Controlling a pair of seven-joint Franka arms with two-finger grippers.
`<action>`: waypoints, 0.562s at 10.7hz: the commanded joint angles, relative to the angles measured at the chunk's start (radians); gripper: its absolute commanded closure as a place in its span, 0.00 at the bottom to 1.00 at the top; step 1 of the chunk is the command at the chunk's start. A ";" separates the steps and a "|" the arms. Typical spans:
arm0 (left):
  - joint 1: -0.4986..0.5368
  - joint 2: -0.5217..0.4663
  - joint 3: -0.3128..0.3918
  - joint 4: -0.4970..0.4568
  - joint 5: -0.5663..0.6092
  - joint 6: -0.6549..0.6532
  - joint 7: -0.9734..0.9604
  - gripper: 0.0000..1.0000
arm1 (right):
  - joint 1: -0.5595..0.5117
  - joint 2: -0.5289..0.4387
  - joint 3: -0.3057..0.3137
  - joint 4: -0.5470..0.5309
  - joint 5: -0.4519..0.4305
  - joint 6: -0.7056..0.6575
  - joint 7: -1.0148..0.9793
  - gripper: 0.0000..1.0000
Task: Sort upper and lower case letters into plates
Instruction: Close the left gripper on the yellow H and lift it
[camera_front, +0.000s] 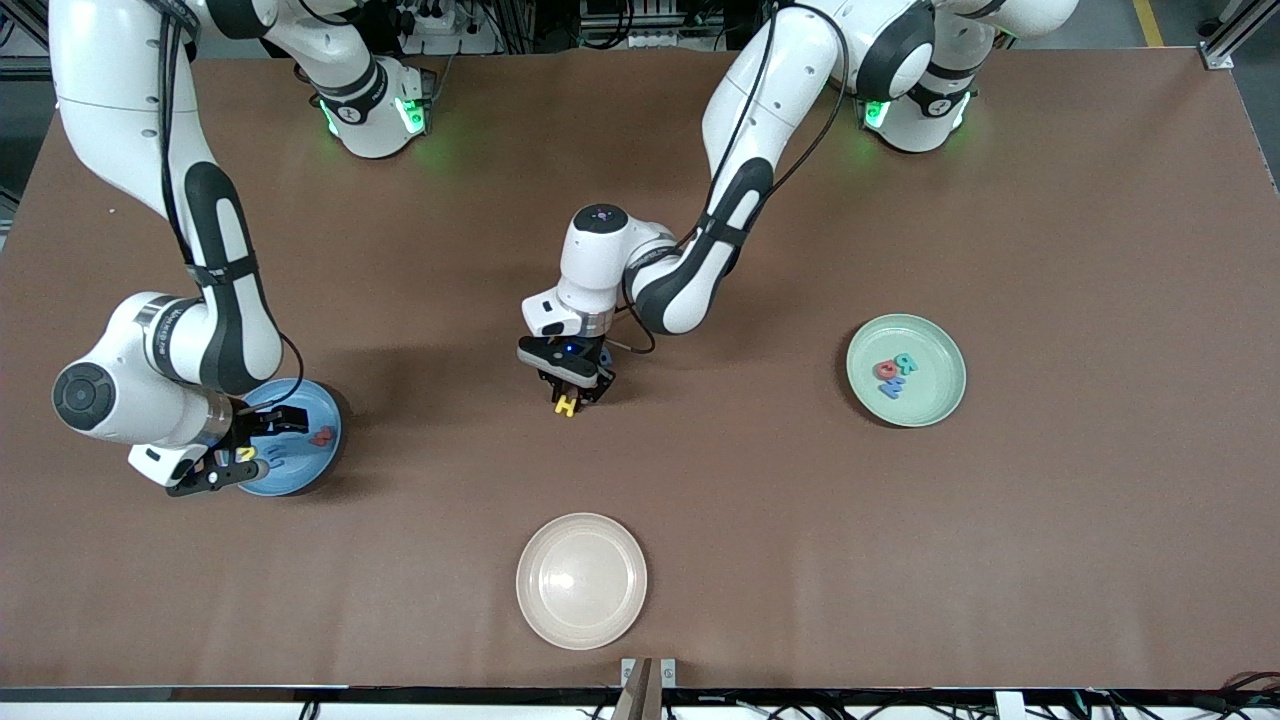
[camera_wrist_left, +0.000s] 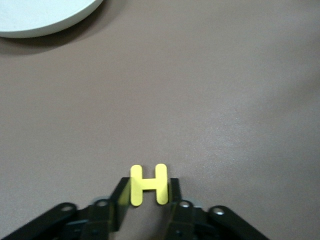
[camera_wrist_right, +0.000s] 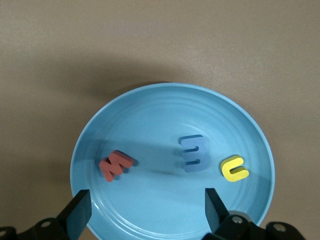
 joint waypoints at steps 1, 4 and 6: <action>0.002 0.006 0.007 -0.005 -0.021 -0.009 0.027 0.69 | 0.003 -0.004 0.004 -0.002 -0.016 -0.004 -0.001 0.00; 0.004 -0.005 0.007 -0.007 -0.024 -0.011 0.027 0.74 | 0.005 -0.005 0.004 -0.004 -0.016 -0.006 0.002 0.00; 0.057 -0.072 -0.012 -0.013 -0.022 -0.117 0.071 0.75 | 0.012 -0.007 0.006 -0.002 -0.015 -0.016 0.003 0.00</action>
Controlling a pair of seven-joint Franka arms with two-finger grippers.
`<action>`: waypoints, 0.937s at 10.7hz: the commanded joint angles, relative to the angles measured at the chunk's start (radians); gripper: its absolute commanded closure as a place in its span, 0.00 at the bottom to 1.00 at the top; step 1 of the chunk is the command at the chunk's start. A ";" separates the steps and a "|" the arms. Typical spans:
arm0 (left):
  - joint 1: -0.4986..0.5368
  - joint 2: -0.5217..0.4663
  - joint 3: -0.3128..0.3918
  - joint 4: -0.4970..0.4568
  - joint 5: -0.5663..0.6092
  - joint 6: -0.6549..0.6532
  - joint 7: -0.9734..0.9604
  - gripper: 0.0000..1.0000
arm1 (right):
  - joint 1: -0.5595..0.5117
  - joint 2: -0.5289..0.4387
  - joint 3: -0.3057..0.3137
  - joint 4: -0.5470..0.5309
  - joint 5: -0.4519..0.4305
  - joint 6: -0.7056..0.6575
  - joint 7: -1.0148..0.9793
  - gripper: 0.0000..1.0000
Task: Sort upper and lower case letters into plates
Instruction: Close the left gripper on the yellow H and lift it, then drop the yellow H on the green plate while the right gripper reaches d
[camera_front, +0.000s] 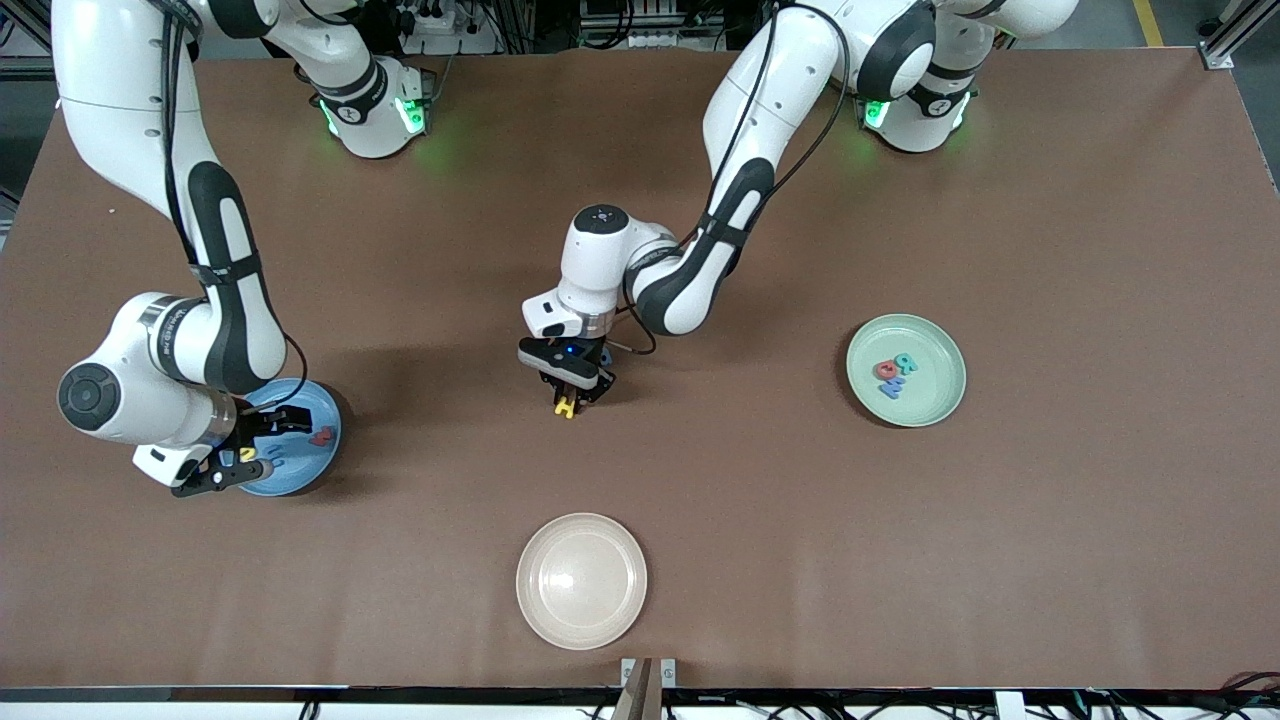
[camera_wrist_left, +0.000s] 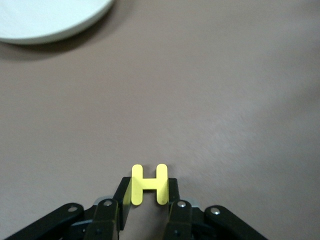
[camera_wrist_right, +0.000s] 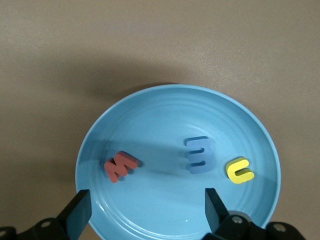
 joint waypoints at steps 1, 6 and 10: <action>0.082 -0.095 -0.076 -0.017 -0.030 -0.178 0.151 0.75 | 0.010 -0.007 0.002 -0.004 -0.015 -0.015 0.009 0.00; 0.497 -0.289 -0.418 -0.061 -0.045 -0.680 0.637 0.75 | 0.184 -0.017 0.005 -0.002 -0.008 -0.049 0.211 0.00; 0.841 -0.542 -0.573 -0.434 -0.045 -0.728 0.906 0.75 | 0.426 -0.007 0.006 0.051 0.001 -0.045 0.334 0.00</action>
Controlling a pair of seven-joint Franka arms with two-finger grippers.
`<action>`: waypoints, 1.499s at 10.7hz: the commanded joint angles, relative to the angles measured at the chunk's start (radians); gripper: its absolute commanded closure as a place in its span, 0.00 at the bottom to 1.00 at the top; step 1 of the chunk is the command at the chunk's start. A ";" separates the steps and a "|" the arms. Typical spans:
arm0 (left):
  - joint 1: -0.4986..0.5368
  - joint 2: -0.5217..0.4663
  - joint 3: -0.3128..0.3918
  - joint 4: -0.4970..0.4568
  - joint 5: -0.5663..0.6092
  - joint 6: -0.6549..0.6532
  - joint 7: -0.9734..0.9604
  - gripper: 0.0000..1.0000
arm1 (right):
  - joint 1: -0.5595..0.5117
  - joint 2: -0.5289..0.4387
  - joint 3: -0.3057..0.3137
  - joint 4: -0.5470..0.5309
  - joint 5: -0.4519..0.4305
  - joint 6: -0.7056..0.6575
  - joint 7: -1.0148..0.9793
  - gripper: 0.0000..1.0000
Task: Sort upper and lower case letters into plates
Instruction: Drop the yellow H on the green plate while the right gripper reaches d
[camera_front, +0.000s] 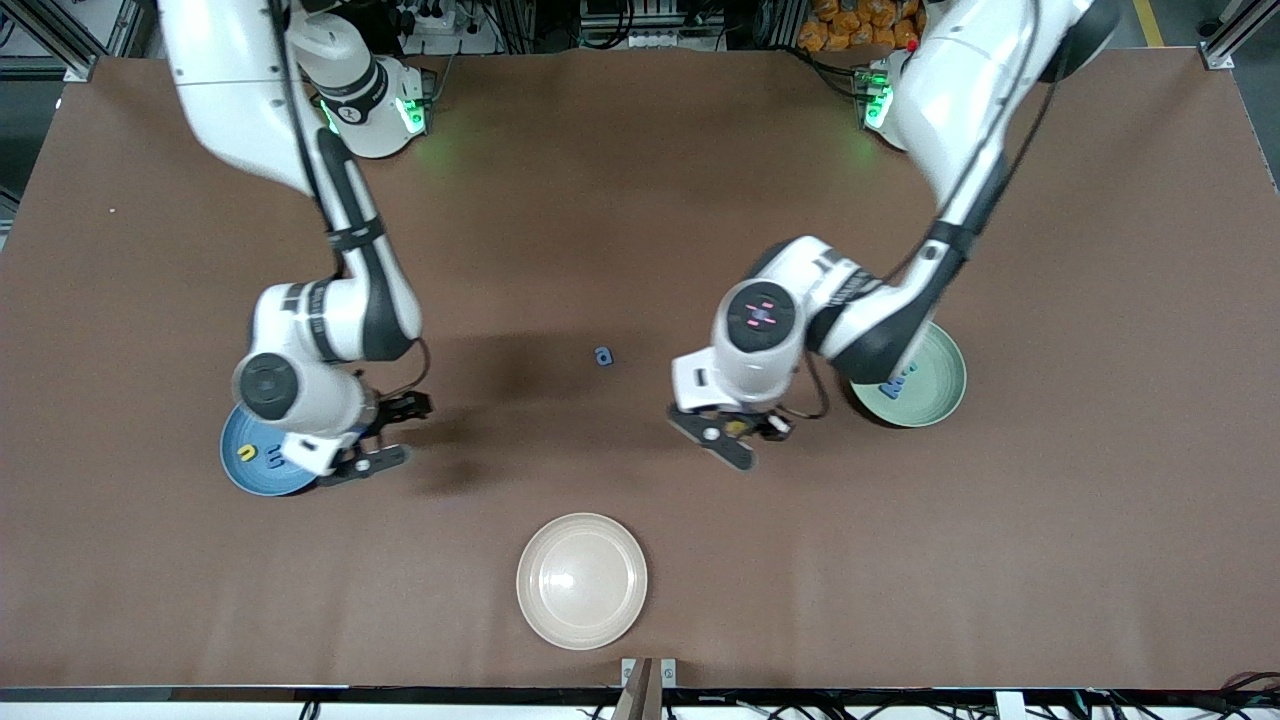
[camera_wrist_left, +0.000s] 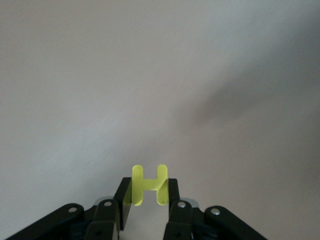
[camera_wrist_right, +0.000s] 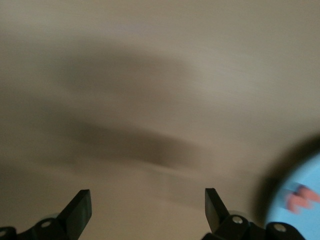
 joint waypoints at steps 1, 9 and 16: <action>0.221 -0.200 -0.122 -0.323 -0.021 0.020 0.131 0.75 | 0.136 0.002 -0.007 0.037 -0.002 -0.001 0.124 0.00; 0.733 -0.283 -0.362 -0.780 -0.007 0.357 0.273 0.24 | 0.339 0.098 0.087 0.041 0.069 0.137 0.297 0.00; 0.741 -0.381 -0.364 -0.411 -0.041 -0.116 0.123 0.00 | 0.368 0.137 0.096 0.041 0.073 0.181 0.356 0.00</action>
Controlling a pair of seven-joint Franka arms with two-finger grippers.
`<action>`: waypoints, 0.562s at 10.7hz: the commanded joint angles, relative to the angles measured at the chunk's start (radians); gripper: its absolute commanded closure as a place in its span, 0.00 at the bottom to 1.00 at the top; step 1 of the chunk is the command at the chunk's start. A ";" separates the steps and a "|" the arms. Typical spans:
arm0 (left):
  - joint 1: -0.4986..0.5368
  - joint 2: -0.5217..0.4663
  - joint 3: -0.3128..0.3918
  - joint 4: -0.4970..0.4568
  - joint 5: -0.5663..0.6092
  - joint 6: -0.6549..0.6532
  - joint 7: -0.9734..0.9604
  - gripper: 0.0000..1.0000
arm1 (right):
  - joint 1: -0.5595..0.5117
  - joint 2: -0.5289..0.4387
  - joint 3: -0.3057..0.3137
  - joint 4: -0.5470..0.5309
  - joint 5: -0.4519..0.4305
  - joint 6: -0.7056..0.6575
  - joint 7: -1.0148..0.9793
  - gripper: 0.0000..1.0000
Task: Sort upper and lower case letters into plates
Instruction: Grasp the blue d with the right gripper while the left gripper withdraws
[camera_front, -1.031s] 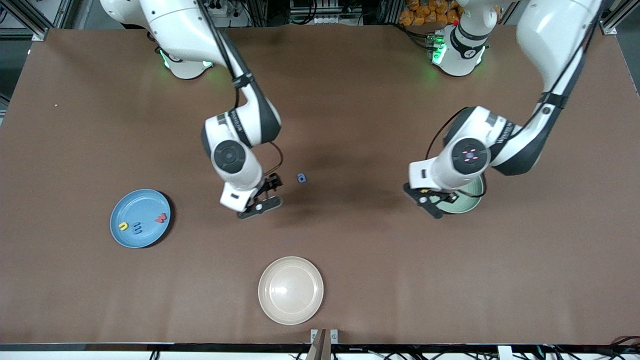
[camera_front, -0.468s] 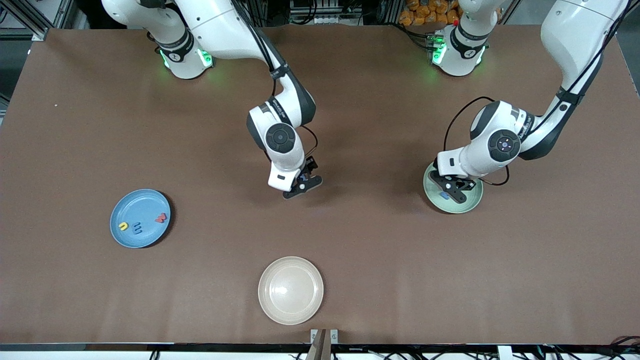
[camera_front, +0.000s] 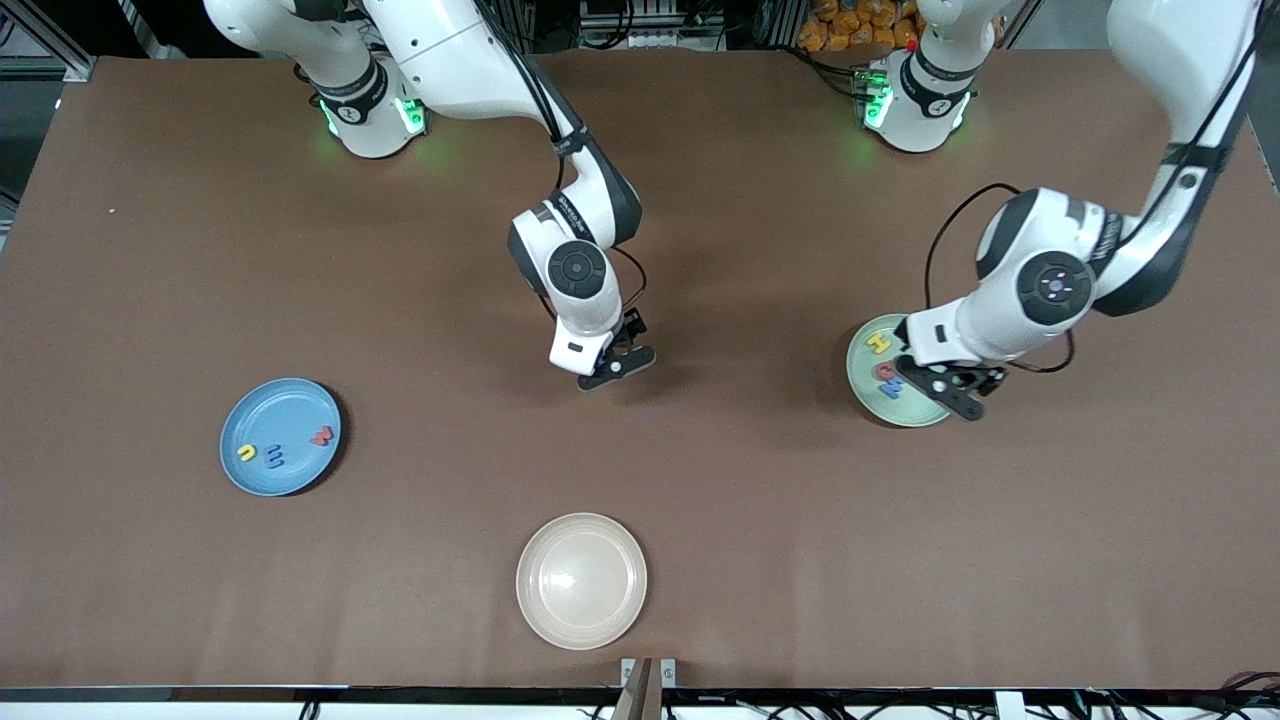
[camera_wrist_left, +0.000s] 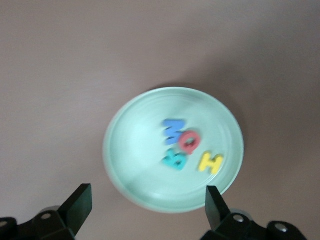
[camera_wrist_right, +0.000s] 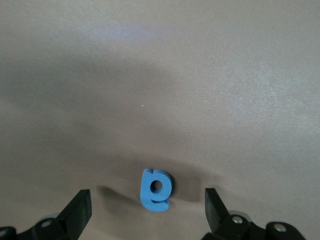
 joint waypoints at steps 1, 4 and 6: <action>0.011 -0.052 -0.006 0.207 -0.088 -0.216 -0.092 0.00 | 0.011 0.014 -0.004 0.005 0.022 0.011 0.011 0.00; 0.014 -0.057 -0.003 0.462 -0.142 -0.457 -0.097 0.00 | 0.010 0.014 -0.004 0.005 0.022 0.011 0.014 1.00; 0.011 -0.070 -0.005 0.544 -0.122 -0.579 -0.097 0.00 | 0.010 0.012 -0.005 0.005 0.022 0.011 0.013 1.00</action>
